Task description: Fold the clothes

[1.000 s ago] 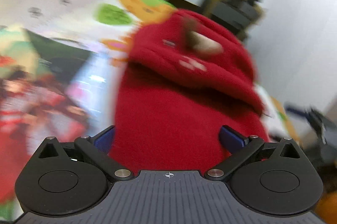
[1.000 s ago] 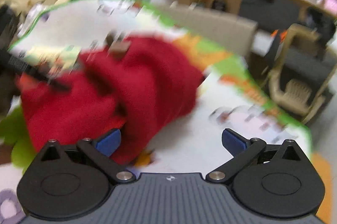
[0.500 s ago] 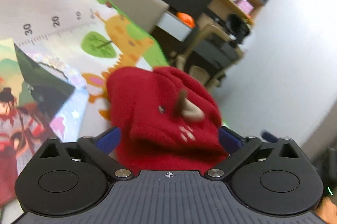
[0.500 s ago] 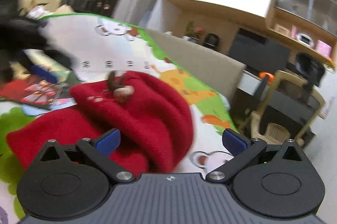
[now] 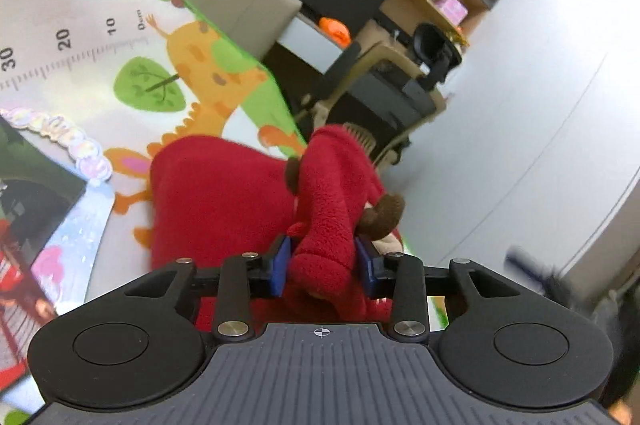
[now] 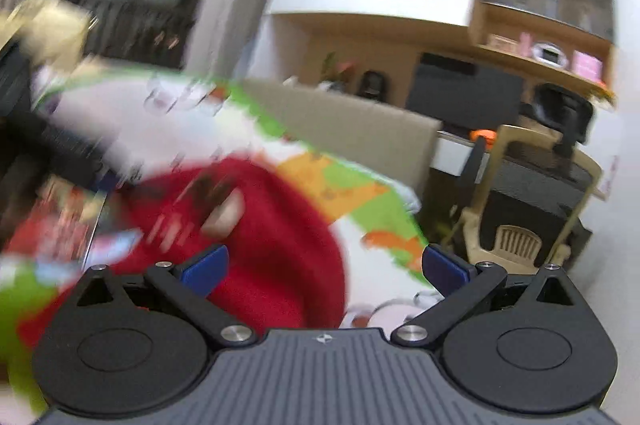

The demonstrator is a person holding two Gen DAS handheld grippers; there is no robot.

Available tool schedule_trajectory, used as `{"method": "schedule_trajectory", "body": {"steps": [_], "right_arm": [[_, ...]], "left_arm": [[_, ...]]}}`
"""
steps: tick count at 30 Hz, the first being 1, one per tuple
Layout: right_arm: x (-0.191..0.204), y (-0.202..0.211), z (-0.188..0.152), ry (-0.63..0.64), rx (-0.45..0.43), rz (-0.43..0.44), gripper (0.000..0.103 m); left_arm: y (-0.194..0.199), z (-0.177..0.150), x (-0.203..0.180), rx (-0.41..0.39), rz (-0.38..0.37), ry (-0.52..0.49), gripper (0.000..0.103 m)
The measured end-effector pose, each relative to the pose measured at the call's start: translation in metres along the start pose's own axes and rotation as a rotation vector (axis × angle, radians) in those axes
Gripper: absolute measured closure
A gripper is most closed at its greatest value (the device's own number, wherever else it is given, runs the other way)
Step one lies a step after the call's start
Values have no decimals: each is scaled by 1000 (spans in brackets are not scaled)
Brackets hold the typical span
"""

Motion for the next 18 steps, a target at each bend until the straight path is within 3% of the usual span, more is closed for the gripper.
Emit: {"method": "schedule_trajectory", "body": {"steps": [3, 7, 10, 15, 18], "right_arm": [[-12, -40, 5, -16, 59, -71, 0], [-9, -93, -9, 23, 101, -128, 0], [14, -125, -8, 134, 88, -88, 0], [59, -181, 6, 288, 199, 64, 0], [84, -200, 2, 330, 244, 110, 0]], "left_arm": [[1, -18, 7, 42, -10, 46, 65], [16, -36, 13, 43, -86, 115, 67], [23, -36, 20, 13, -81, 118, 67], [26, -26, 39, -18, 21, 77, 66], [35, -11, 39, -79, 32, 52, 55]]}}
Point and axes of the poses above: each gripper's, at about its wrist camera, not at the fingertips, and y roughly against the way its jaws point, x to its left, z to its top, the point moved 1 cm from there along -y, roughly the way its jaws point, and after that the axes turned 3 degrees about -y, right-handed, at the moved point
